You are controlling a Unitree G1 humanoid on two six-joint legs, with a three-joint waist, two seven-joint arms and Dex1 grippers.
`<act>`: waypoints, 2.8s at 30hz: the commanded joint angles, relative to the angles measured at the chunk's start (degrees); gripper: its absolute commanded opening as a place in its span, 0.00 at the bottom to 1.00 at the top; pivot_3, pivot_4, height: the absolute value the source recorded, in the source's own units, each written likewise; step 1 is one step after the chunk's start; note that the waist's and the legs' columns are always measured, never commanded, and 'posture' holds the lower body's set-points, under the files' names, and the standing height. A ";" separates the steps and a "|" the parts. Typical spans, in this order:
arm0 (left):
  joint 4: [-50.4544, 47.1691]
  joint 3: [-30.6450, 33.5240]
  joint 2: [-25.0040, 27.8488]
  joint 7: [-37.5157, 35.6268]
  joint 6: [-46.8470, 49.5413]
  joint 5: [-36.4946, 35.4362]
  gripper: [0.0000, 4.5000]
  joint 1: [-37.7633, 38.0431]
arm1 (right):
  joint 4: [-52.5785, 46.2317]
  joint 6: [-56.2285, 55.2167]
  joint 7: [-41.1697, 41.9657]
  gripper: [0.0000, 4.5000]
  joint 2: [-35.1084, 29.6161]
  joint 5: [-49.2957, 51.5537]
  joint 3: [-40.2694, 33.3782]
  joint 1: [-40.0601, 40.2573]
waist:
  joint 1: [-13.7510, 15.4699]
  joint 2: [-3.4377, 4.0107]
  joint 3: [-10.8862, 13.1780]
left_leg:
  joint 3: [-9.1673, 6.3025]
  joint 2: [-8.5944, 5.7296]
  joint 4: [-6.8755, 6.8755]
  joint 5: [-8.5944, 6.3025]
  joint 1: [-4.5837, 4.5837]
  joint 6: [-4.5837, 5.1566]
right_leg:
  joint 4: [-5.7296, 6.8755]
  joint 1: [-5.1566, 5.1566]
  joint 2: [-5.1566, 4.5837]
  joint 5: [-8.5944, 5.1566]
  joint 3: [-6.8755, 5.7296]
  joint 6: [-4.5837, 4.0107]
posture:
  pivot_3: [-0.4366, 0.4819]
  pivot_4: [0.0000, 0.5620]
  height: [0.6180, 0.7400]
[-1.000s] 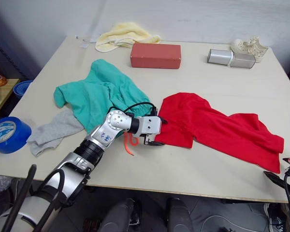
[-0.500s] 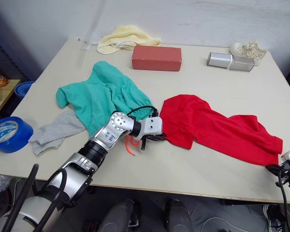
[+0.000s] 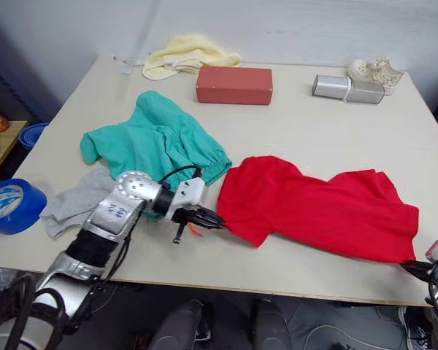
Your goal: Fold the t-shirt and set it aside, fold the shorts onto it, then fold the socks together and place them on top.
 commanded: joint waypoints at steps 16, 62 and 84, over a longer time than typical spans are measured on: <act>-8.49 3.03 19.28 -9.94 15.33 -12.97 0.00 7.32 | -16.51 15.50 17.77 0.00 -6.28 9.32 -4.78 9.61 | 0.09 0.11 0.06 | -0.09 0.08 -0.14 -0.27 0.00 0.37 | -0.09 -0.07 -0.03 -0.62 0.04 -1.11 | 0.48 0.27 1.00; -19.86 13.47 21.93 3.55 -9.92 -20.39 0.00 30.66 | 19.39 -34.62 -0.32 0.00 -6.02 6.16 6.11 -9.82 | -1.31 0.25 1.00 | 1.17 -0.01 0.75 -0.41 -0.51 0.55 | 0.57 -0.93 -0.98 0.39 -1.65 -0.07 | 0.48 0.27 1.00; 60.16 20.63 0.32 58.64 -33.87 2.35 0.00 -50.80 | 37.26 -30.97 -42.95 0.00 -10.25 -21.31 21.88 -81.86 | -1.30 0.21 1.21 | 1.47 -0.11 0.73 0.27 -1.98 0.85 | 1.11 -2.52 -0.77 0.46 -2.16 0.02 | 0.48 0.27 1.00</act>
